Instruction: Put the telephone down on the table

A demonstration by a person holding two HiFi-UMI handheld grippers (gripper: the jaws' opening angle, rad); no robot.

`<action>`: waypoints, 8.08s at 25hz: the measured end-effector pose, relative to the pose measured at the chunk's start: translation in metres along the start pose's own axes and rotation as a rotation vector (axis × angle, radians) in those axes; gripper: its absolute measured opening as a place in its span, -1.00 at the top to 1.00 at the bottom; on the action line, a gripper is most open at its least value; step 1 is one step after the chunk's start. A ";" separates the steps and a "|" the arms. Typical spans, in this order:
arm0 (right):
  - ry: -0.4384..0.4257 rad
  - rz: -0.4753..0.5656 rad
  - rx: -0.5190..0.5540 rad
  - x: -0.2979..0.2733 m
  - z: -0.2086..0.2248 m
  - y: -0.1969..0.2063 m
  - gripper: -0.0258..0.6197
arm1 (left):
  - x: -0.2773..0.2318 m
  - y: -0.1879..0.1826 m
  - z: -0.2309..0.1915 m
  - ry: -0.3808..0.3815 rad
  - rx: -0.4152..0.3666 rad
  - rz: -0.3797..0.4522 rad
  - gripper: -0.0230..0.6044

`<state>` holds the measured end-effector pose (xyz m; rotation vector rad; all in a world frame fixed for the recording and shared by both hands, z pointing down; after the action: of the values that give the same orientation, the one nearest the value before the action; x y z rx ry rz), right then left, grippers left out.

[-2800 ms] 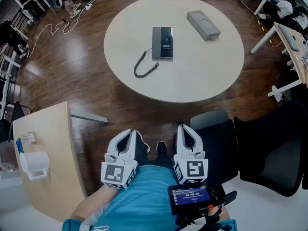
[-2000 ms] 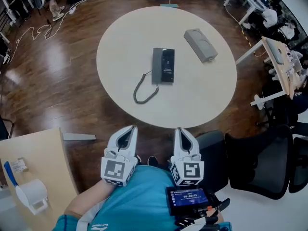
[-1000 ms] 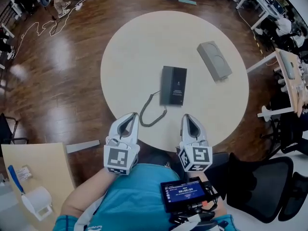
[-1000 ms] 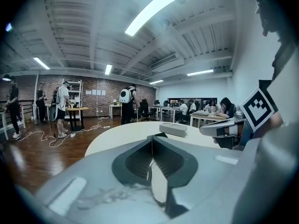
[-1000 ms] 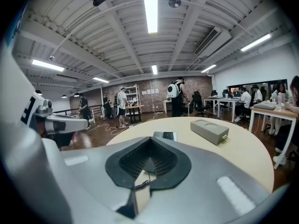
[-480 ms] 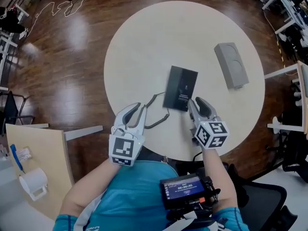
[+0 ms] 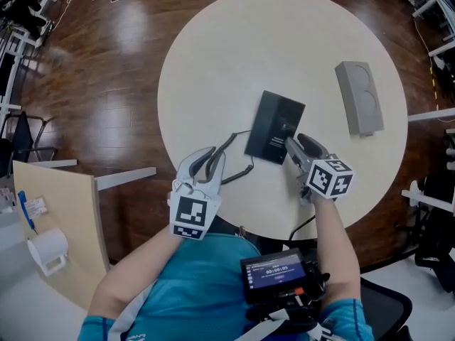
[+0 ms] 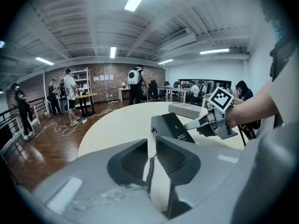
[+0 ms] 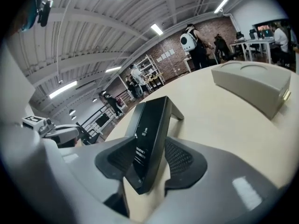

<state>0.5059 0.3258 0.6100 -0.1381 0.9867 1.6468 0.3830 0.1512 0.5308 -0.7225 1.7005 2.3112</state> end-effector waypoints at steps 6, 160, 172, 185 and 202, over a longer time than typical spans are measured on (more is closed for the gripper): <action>-0.117 -0.078 -0.065 -0.021 0.004 0.002 0.23 | -0.001 0.006 0.018 0.023 0.000 -0.027 0.72; -1.183 -0.992 -0.128 -0.085 -0.669 0.345 0.45 | 0.653 0.303 -0.158 -1.329 0.478 -0.045 0.88; -1.177 -1.308 0.012 -0.161 -0.726 0.406 0.45 | 0.675 0.301 -0.245 -1.405 0.371 -0.160 0.87; -1.175 -1.605 0.194 -0.215 -0.768 0.444 0.45 | 0.676 0.335 -0.287 -1.530 0.455 -0.279 0.87; -1.098 -1.918 0.375 -0.270 -0.776 0.540 0.45 | 0.686 0.398 -0.261 -1.601 0.683 -0.449 0.87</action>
<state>-0.1713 -0.3838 0.5486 0.0925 -0.0176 -0.3465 -0.3060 -0.3173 0.4772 0.6869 1.0702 1.0459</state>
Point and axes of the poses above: the fingertips, and each gripper's own axes: x backward along the fingers, z to its right, y out of its underside, the point moved 1 cm from there along x, backward along the fingers, and after that the axes turned 15 degrees about -x, right-handed, at the moved point
